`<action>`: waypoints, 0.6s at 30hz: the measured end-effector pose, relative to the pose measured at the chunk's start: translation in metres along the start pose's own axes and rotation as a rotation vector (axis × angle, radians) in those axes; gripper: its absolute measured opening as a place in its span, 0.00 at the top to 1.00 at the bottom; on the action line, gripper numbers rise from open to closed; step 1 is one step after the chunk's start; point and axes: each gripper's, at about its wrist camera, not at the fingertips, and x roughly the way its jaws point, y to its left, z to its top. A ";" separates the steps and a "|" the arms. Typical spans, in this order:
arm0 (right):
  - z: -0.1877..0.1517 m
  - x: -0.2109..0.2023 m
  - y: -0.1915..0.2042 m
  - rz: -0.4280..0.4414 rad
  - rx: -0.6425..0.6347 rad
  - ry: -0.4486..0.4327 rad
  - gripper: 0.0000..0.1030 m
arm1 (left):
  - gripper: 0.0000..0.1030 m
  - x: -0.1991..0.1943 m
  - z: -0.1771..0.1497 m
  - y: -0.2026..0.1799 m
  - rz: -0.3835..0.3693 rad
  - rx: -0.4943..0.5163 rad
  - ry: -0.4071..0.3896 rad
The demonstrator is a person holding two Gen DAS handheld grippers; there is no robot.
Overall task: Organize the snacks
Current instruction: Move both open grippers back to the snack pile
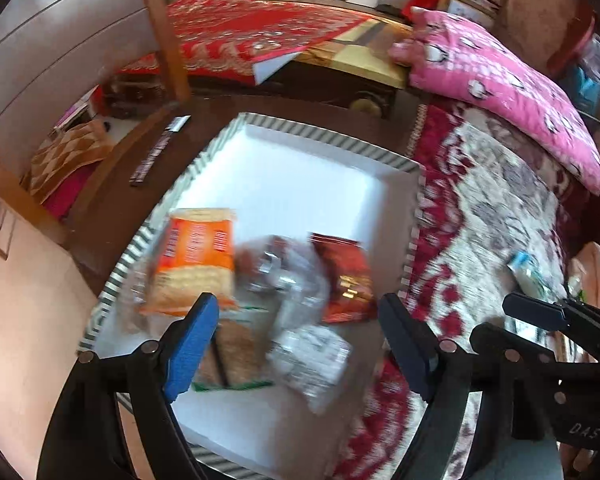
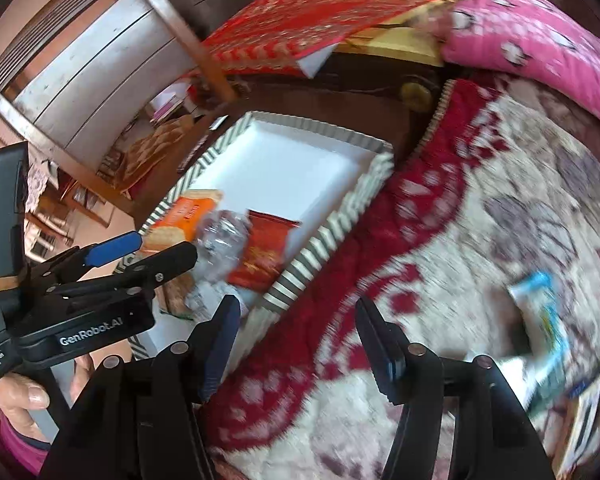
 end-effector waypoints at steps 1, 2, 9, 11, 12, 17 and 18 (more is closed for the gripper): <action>-0.005 -0.005 -0.008 -0.015 0.011 -0.006 0.38 | 0.21 0.000 -0.002 -0.007 -0.009 0.011 0.003; -0.010 -0.010 -0.015 -0.023 0.025 -0.012 0.38 | 0.21 -0.001 -0.005 -0.014 -0.016 0.023 0.006; -0.046 -0.039 -0.064 -0.079 0.110 -0.016 0.36 | 0.21 0.002 -0.019 -0.069 -0.062 0.118 0.034; -0.058 -0.048 -0.079 -0.100 0.138 -0.020 0.36 | 0.21 0.002 -0.023 -0.081 -0.071 0.137 0.039; -0.063 -0.051 -0.086 -0.106 0.152 -0.023 0.36 | 0.21 0.003 -0.024 -0.088 -0.075 0.146 0.044; -0.088 -0.065 -0.119 -0.155 0.210 -0.016 0.35 | 0.21 0.010 -0.035 -0.121 -0.098 0.203 0.073; -0.093 -0.067 -0.125 -0.161 0.220 -0.013 0.35 | 0.21 0.011 -0.035 -0.126 -0.100 0.213 0.077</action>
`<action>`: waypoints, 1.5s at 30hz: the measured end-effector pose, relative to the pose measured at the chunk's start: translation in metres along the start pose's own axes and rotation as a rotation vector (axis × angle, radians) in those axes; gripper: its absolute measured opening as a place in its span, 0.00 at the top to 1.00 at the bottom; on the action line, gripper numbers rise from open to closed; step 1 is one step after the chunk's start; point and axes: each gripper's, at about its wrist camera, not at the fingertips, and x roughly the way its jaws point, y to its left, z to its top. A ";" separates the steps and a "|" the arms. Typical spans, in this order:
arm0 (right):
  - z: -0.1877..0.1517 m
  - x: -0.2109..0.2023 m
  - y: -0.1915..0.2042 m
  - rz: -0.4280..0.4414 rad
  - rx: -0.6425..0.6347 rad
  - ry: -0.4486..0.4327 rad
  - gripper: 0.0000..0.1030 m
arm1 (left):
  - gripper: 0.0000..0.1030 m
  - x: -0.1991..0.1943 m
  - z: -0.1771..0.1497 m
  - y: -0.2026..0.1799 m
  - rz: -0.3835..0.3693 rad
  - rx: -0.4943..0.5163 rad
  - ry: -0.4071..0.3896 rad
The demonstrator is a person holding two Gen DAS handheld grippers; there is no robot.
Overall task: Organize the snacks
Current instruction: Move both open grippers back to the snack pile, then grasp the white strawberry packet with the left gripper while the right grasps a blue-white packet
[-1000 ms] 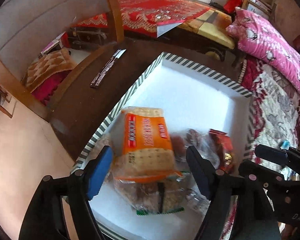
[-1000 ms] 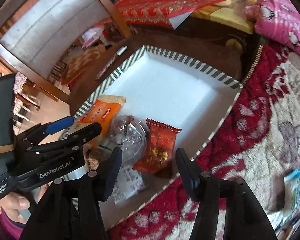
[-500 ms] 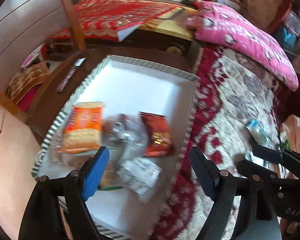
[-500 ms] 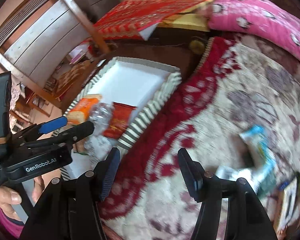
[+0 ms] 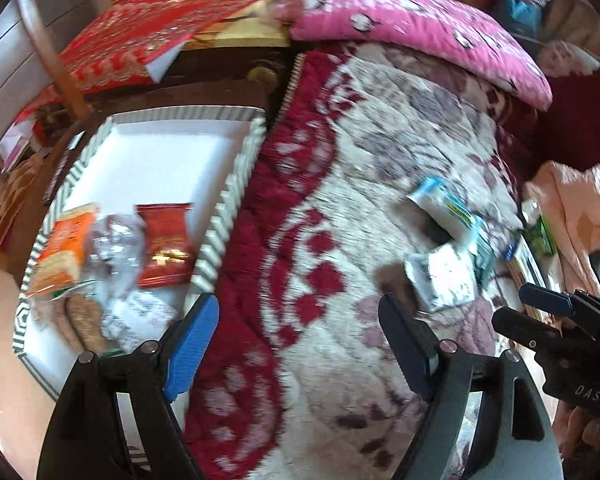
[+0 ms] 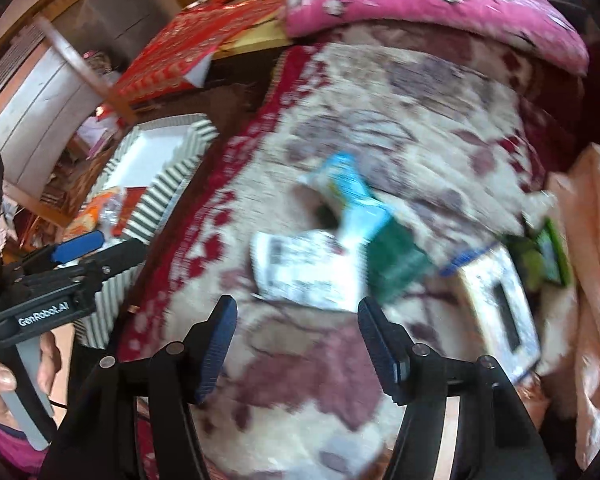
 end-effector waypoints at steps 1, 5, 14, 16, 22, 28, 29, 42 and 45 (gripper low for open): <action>-0.003 -0.001 -0.007 -0.004 0.012 0.003 0.35 | 0.21 0.003 0.000 -0.006 -0.002 0.013 0.005; -0.013 -0.002 -0.026 -0.006 0.049 0.008 0.34 | 0.21 0.011 -0.002 -0.029 -0.052 0.082 0.009; -0.022 -0.003 -0.054 0.005 0.111 0.002 0.33 | 0.21 0.035 -0.003 -0.086 -0.194 0.420 0.023; -0.021 -0.004 -0.057 0.006 0.117 0.001 0.32 | 0.21 0.042 -0.004 -0.096 -0.207 0.477 0.033; -0.023 0.000 -0.064 0.005 0.125 0.016 0.32 | 0.21 0.065 -0.004 -0.111 -0.204 0.586 0.066; -0.023 0.003 -0.073 0.011 0.148 0.020 0.31 | 0.21 0.082 -0.001 -0.119 -0.190 0.639 0.089; -0.023 0.003 -0.073 0.012 0.150 0.021 0.31 | 0.21 0.083 -0.001 -0.120 -0.186 0.641 0.082; 0.005 0.001 -0.058 -0.005 0.090 -0.002 0.31 | 0.50 0.076 0.007 -0.093 -0.229 0.465 0.064; 0.013 0.000 -0.055 -0.001 0.085 -0.012 0.31 | 0.50 0.070 0.006 -0.081 -0.251 0.411 0.076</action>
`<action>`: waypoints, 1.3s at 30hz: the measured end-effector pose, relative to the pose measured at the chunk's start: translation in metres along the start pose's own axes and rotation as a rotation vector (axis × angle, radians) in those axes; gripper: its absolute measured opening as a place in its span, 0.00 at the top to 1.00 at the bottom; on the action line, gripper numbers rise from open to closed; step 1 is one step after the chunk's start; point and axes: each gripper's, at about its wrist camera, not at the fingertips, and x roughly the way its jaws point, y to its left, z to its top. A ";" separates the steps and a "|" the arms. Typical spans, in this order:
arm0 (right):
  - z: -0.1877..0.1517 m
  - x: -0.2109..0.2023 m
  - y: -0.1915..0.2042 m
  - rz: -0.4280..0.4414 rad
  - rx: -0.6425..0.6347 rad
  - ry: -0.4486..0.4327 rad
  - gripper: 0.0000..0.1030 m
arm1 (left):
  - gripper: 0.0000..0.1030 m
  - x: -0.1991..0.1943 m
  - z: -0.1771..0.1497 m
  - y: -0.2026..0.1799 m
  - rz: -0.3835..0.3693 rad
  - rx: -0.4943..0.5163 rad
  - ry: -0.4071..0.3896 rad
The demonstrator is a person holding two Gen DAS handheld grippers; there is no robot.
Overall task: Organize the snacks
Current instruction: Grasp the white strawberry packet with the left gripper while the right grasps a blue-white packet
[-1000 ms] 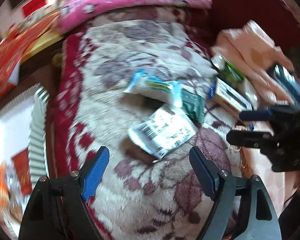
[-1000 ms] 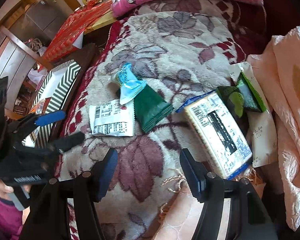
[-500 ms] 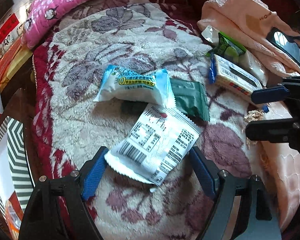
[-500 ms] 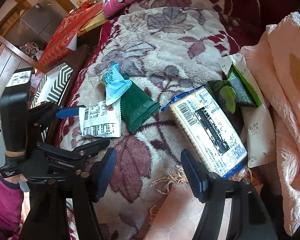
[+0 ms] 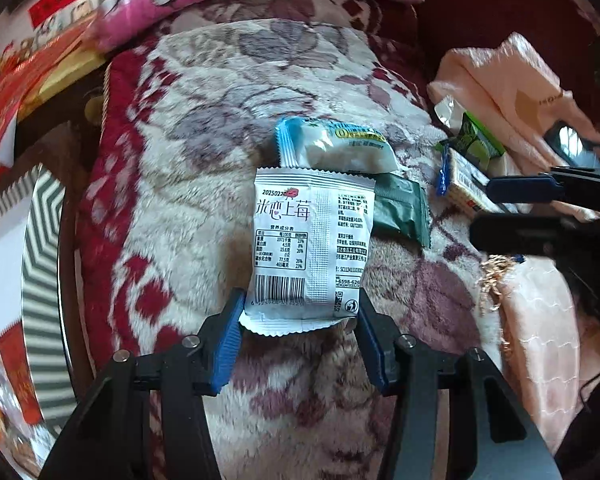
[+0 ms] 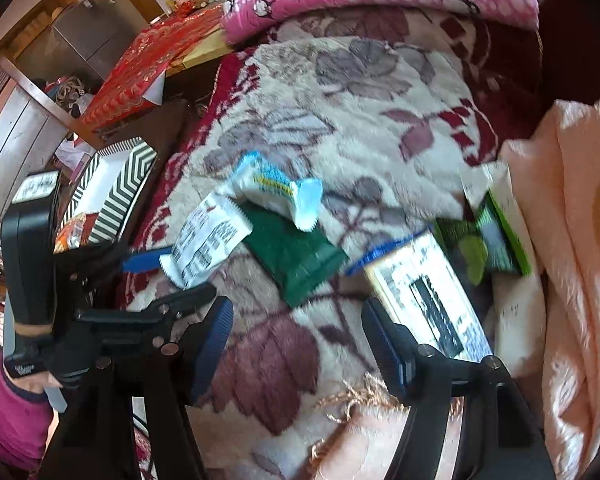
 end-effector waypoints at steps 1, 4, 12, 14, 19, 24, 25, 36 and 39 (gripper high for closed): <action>0.003 0.001 0.001 -0.003 -0.007 -0.003 0.31 | 0.50 -0.002 -0.002 0.002 0.003 -0.012 -0.001; 0.016 0.007 0.007 -0.028 -0.059 -0.020 0.30 | 0.50 -0.007 -0.009 0.008 0.013 -0.069 0.006; 0.062 0.041 0.038 -0.118 -0.349 0.002 0.28 | 0.50 -0.013 -0.032 0.034 0.037 -0.208 0.029; 0.069 0.052 0.044 -0.102 -0.408 0.025 0.28 | 0.50 -0.015 -0.036 0.038 0.037 -0.223 0.029; 0.076 0.081 0.051 -0.092 -0.476 0.089 0.30 | 0.50 -0.018 -0.039 0.045 0.045 -0.245 0.031; 0.074 0.076 0.038 -0.041 -0.342 0.088 0.70 | 0.50 -0.022 -0.040 0.046 0.044 -0.260 0.015; 0.072 0.073 0.037 -0.042 -0.326 0.083 0.70 | 0.50 -0.023 -0.040 0.046 0.043 -0.264 0.011; 0.035 0.022 0.059 -0.015 -0.268 -0.036 0.70 | 0.50 -0.051 -0.042 0.045 0.059 -0.298 -0.052; 0.025 0.017 0.067 -0.012 -0.266 -0.045 0.70 | 0.50 -0.060 -0.044 0.047 0.085 -0.305 -0.068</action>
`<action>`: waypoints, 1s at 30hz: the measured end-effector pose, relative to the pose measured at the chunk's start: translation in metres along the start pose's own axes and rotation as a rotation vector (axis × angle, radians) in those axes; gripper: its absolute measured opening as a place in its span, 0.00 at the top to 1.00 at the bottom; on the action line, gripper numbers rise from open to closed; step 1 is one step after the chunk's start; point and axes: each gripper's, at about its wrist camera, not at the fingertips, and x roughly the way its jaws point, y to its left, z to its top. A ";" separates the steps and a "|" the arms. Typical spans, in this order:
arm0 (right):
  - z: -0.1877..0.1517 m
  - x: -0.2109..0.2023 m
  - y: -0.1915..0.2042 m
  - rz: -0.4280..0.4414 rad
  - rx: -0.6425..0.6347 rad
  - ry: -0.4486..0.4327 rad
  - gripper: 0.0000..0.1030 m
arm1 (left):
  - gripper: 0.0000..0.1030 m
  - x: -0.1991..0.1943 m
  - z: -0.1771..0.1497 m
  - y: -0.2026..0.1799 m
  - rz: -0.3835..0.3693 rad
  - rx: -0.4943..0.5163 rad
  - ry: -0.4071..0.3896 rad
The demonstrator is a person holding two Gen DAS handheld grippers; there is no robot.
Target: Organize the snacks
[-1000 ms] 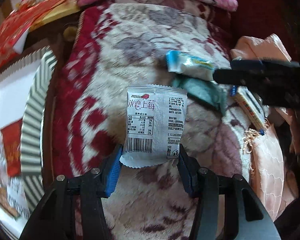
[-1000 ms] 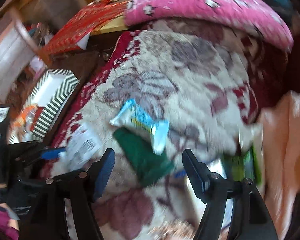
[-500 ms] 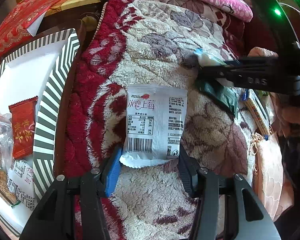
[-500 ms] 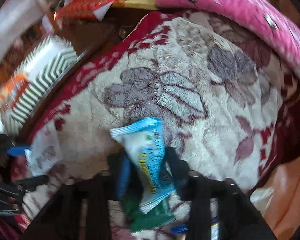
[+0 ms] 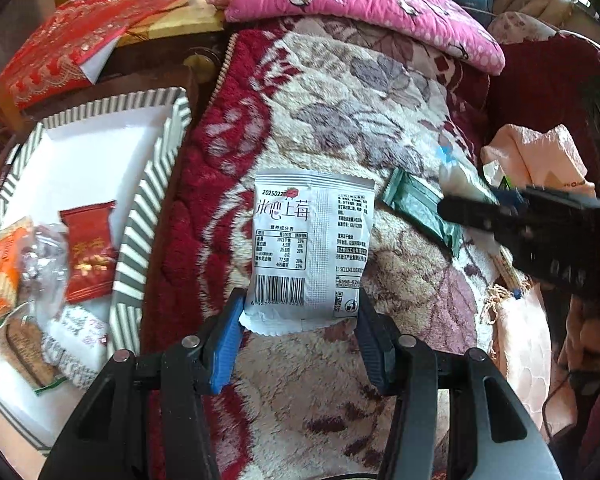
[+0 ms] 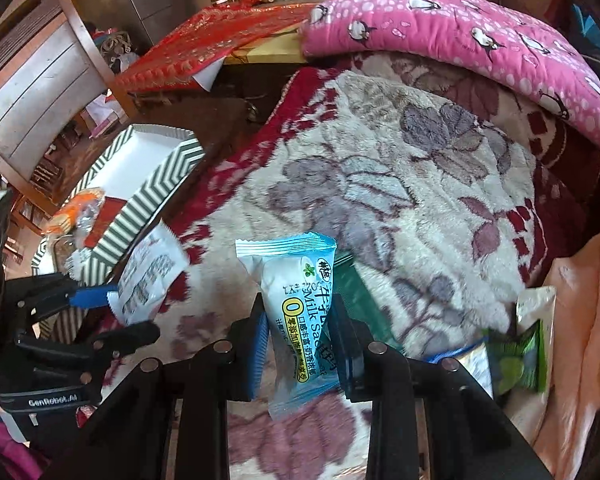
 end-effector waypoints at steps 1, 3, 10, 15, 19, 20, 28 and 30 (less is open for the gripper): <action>-0.002 -0.001 0.003 0.000 0.001 -0.002 0.70 | 0.50 -0.002 0.000 0.001 0.005 -0.001 -0.004; -0.005 -0.001 0.007 0.006 0.006 0.002 0.70 | 0.50 -0.008 -0.001 0.002 0.015 -0.007 -0.016; -0.017 -0.003 0.019 0.005 0.019 0.008 0.70 | 0.50 -0.022 -0.004 0.005 0.049 -0.019 -0.044; -0.020 -0.007 0.025 0.009 0.020 0.005 0.70 | 0.50 -0.031 -0.004 0.007 0.057 -0.028 -0.064; -0.020 -0.009 0.032 0.007 0.007 0.004 0.70 | 0.50 -0.037 -0.005 0.008 0.062 -0.031 -0.076; -0.020 -0.010 0.033 0.009 0.007 0.003 0.70 | 0.50 -0.038 -0.005 0.008 0.064 -0.032 -0.078; -0.018 -0.013 0.042 0.008 -0.008 0.007 0.70 | 0.50 -0.047 -0.005 0.012 0.068 -0.044 -0.092; -0.018 -0.013 0.044 0.006 -0.013 0.008 0.70 | 0.50 -0.049 -0.005 0.012 0.067 -0.045 -0.095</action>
